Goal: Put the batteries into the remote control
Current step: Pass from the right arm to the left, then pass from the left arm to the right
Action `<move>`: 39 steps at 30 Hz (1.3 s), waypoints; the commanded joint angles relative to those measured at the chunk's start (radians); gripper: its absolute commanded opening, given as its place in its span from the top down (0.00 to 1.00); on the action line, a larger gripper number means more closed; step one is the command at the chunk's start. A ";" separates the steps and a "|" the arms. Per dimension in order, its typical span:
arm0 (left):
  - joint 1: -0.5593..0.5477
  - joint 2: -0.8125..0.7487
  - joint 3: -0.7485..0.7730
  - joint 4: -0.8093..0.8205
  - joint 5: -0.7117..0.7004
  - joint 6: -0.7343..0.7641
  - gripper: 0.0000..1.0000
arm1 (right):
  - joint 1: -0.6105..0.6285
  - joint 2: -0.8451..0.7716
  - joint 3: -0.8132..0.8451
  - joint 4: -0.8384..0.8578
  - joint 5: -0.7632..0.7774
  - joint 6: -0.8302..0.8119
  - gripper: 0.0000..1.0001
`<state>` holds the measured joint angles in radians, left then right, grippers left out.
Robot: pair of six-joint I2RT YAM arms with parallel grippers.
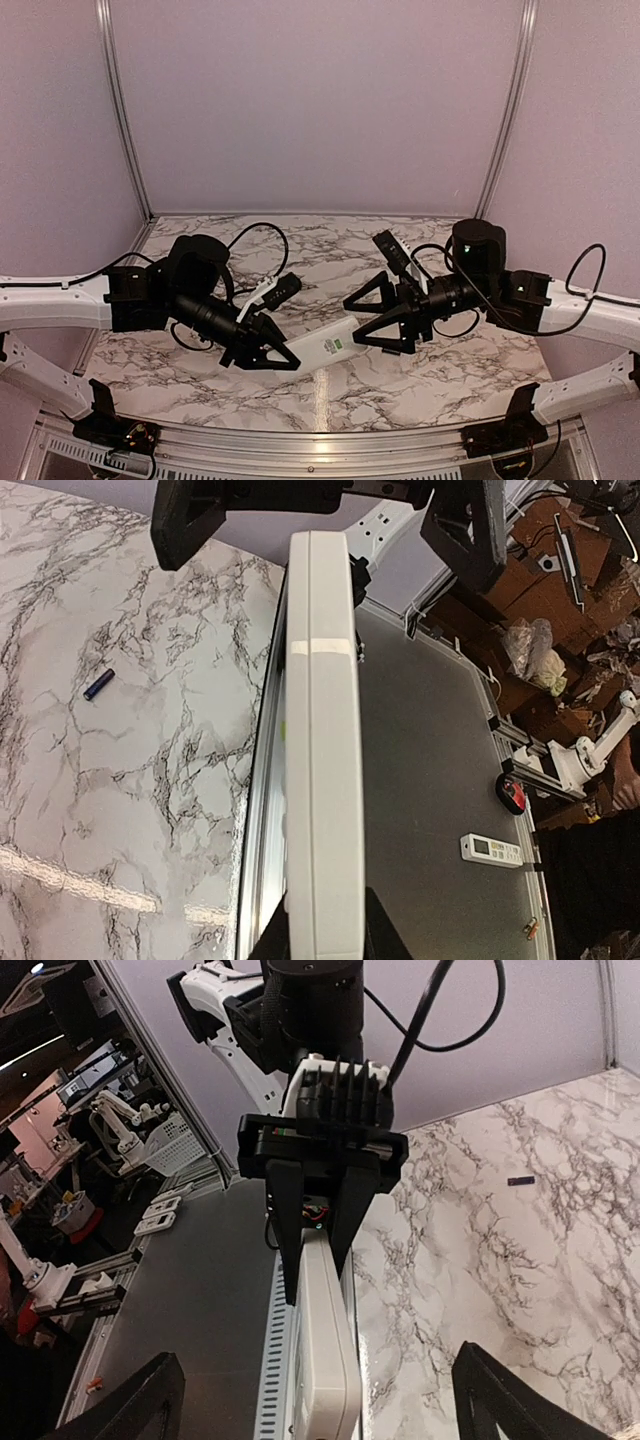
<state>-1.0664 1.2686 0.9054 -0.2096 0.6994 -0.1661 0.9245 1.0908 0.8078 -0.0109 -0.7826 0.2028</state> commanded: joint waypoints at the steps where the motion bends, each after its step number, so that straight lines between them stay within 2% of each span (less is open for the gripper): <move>1: 0.038 -0.044 -0.042 0.274 0.005 -0.121 0.98 | -0.037 -0.039 -0.052 0.164 0.051 0.112 0.02; 5: 0.075 -0.022 -0.096 0.513 -0.002 -0.252 0.97 | -0.044 -0.047 -0.101 0.326 0.114 0.206 0.01; 10: 0.086 0.037 -0.139 0.749 -0.004 -0.362 0.96 | -0.044 0.000 -0.115 0.439 0.171 0.275 0.02; 15: 0.086 0.088 -0.162 0.891 -0.003 -0.434 0.97 | -0.044 0.046 -0.119 0.545 0.225 0.336 0.09; 18: 0.086 0.115 -0.186 0.992 -0.007 -0.489 0.97 | -0.044 0.070 -0.119 0.604 0.261 0.366 0.18; 19: 0.086 0.122 -0.188 1.012 -0.011 -0.498 0.97 | -0.044 0.082 -0.120 0.619 0.267 0.374 0.25; 21: 0.086 0.133 -0.193 1.031 -0.015 -0.510 0.97 | -0.044 0.096 -0.125 0.656 0.267 0.391 0.32; 29: 0.086 0.169 -0.208 1.107 -0.049 -0.537 0.97 | -0.045 0.115 -0.153 0.716 0.272 0.433 0.49; 39: 0.089 0.223 -0.197 1.154 -0.032 -0.572 0.97 | -0.056 0.152 -0.172 0.810 0.267 0.499 0.54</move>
<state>-0.9825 1.4746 0.7082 0.8719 0.6621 -0.7269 0.8841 1.2167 0.6384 0.7300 -0.5140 0.6598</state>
